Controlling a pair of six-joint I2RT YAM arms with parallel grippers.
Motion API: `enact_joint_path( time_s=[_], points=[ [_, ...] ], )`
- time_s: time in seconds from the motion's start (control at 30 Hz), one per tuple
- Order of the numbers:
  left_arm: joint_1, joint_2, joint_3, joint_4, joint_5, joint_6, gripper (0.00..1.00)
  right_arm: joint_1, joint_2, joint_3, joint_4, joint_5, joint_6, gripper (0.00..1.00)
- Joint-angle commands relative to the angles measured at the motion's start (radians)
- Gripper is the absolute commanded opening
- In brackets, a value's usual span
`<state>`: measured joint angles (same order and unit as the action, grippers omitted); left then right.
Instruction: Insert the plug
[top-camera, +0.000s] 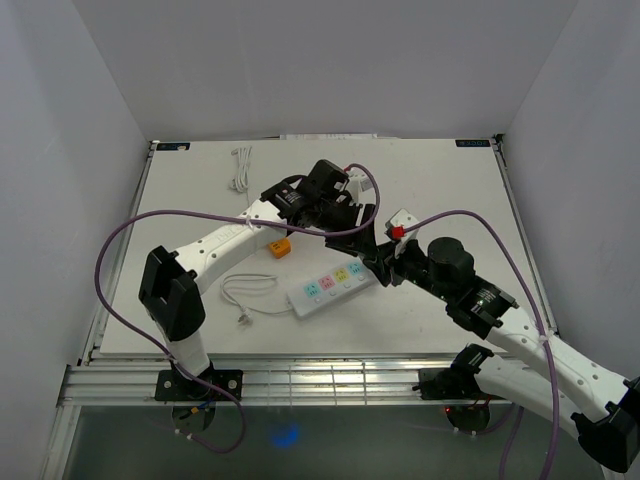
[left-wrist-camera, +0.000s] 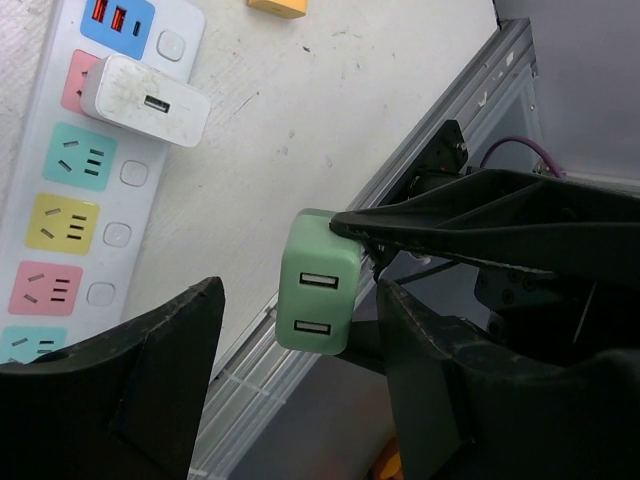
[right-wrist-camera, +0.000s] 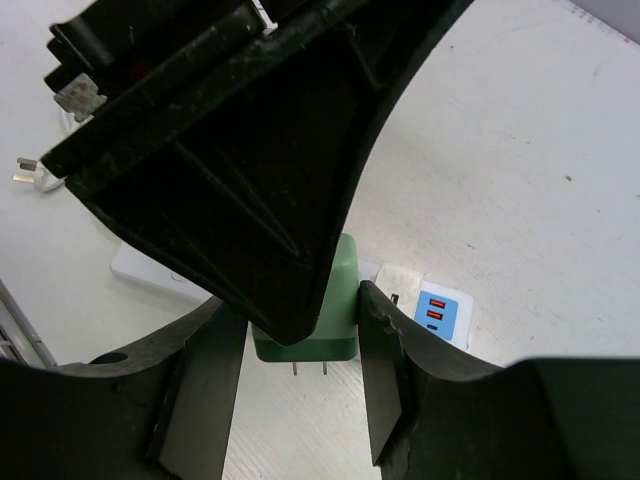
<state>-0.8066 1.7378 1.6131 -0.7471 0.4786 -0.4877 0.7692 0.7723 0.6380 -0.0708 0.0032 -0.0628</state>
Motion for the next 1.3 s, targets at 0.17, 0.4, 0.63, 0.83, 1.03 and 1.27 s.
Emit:
enact_joint_path(
  time_s=[0.17, 0.4, 0.63, 0.83, 1.03, 1.27],
  points=[
    [0.001, 0.000, 0.019, -0.018, 0.045, 0.009, 0.68, 0.015, 0.007, 0.012, 0.105, 0.007, -0.020, 0.27],
    [0.004, -0.004, 0.021, -0.017, 0.052, 0.008, 0.63, 0.024, 0.019, 0.009, 0.109, 0.007, -0.023, 0.26],
    [0.006, -0.009, 0.021, -0.014, 0.055, 0.011, 0.51, 0.031, 0.033, 0.009, 0.109, 0.007, -0.022, 0.26],
    [0.006, -0.009, 0.021, -0.015, 0.064, 0.027, 0.11, 0.036, 0.045, 0.006, 0.115, 0.007, -0.023, 0.31],
    [0.004, -0.026, 0.001, -0.028, -0.007, 0.075, 0.00, 0.036, 0.032, -0.015, 0.141, -0.023, -0.006, 0.78],
    [0.027, -0.115, -0.113, 0.043, -0.149, 0.185, 0.00, 0.033, -0.077, -0.066, 0.187, 0.052, 0.029, 0.88]
  ],
)
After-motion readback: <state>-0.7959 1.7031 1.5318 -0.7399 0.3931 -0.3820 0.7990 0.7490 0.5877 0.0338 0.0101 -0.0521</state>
